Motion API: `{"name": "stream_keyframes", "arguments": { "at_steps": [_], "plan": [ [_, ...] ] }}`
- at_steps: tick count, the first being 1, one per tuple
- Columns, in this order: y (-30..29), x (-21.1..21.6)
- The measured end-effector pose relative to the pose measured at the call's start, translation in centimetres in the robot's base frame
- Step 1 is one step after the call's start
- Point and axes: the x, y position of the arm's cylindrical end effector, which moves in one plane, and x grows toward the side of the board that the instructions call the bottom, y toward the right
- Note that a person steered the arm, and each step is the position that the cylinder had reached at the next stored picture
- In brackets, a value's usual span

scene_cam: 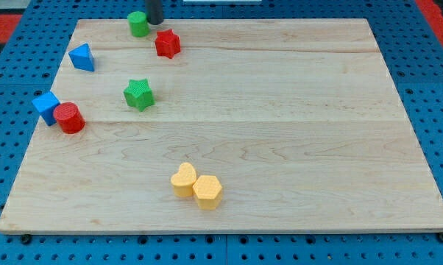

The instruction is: Place the green star to the right of the blue triangle

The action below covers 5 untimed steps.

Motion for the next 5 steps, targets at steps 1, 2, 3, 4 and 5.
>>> {"name": "stream_keyframes", "arguments": {
  "at_steps": [1, 2, 3, 4, 5],
  "plan": [
    [-2.1, 0.0],
    [-2.2, 0.4],
    [-1.9, 2.7],
    [-0.6, 7.3],
    [3.9, 12.5]
  ]
}}
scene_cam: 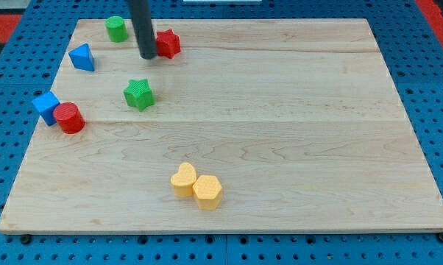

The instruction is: Place the green star to the right of the blue triangle

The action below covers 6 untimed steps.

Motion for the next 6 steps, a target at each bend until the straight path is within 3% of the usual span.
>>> {"name": "stream_keyframes", "arguments": {
  "at_steps": [1, 2, 4, 6],
  "plan": [
    [4.4, 6.0],
    [4.0, 10.8],
    [-4.0, 8.4],
    [-4.9, 4.0]
  ]
}}
